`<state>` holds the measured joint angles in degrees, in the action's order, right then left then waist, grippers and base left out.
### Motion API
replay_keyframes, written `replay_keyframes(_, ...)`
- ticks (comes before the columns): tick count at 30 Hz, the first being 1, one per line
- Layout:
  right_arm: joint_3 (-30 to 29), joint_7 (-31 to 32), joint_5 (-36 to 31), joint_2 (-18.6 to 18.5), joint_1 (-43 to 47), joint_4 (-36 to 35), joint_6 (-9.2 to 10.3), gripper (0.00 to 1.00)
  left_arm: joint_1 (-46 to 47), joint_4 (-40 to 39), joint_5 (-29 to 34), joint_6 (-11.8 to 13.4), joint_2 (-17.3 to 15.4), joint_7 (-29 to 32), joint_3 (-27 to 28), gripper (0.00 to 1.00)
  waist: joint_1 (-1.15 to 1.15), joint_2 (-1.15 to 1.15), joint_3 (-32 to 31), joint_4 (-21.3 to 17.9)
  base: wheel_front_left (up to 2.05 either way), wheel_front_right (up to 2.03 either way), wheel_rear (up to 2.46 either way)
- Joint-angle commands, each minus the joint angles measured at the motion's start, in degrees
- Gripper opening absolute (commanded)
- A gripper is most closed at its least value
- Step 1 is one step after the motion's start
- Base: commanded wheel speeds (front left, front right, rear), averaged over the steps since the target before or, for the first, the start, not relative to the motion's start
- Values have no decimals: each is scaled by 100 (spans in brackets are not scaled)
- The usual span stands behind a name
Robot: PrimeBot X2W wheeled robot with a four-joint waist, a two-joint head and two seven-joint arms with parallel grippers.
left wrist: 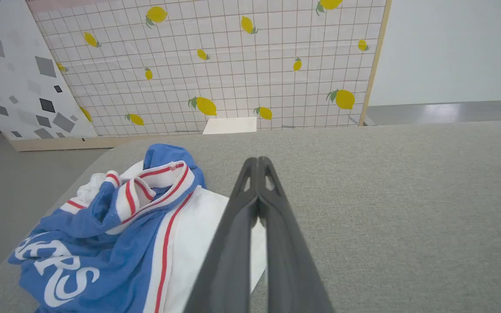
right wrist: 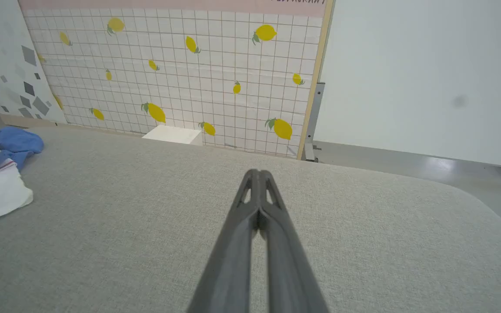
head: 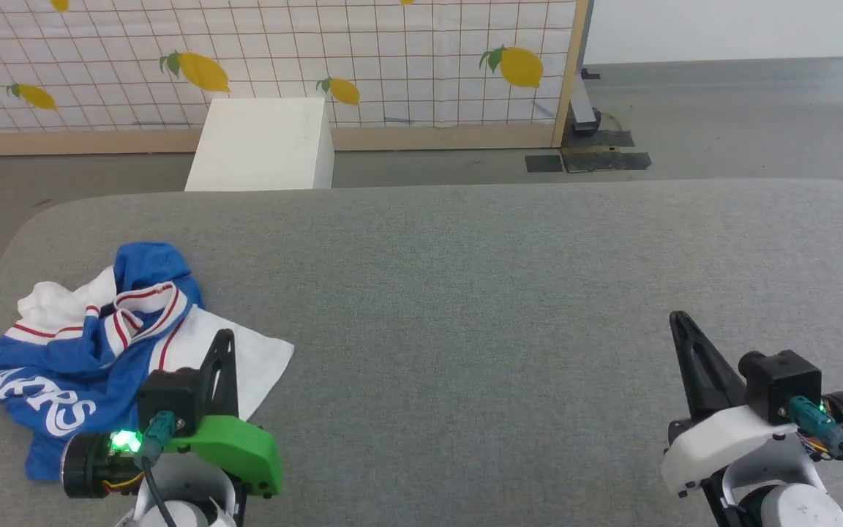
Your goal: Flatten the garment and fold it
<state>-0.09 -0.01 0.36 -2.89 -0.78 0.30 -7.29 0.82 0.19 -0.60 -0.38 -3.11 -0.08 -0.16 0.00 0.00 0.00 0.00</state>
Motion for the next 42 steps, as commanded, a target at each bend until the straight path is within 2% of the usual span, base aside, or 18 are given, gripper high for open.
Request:
replay_keyframes(1,9,1,-36,2,78,-30,-20,0,-82,-19,60,38,24,8,16,0,0,0,0,0,0,0,0)
replay_keyframes(36,9,1,-36,2,78,-30,-20,0,-82,-19,60,38,24,8,16,0,0,0,0,0,0,0,0)
replay_keyframes(37,-1,-1,3,0,1,2,1,100,0,0,-3,-1,0,-1,-3,100,0,0,0,0,0,0,0)
replay_keyframes(42,-23,-29,64,0,20,40,2,100,2,30,-35,13,0,-29,-43,100,0,0,1,-1,0,0,0)
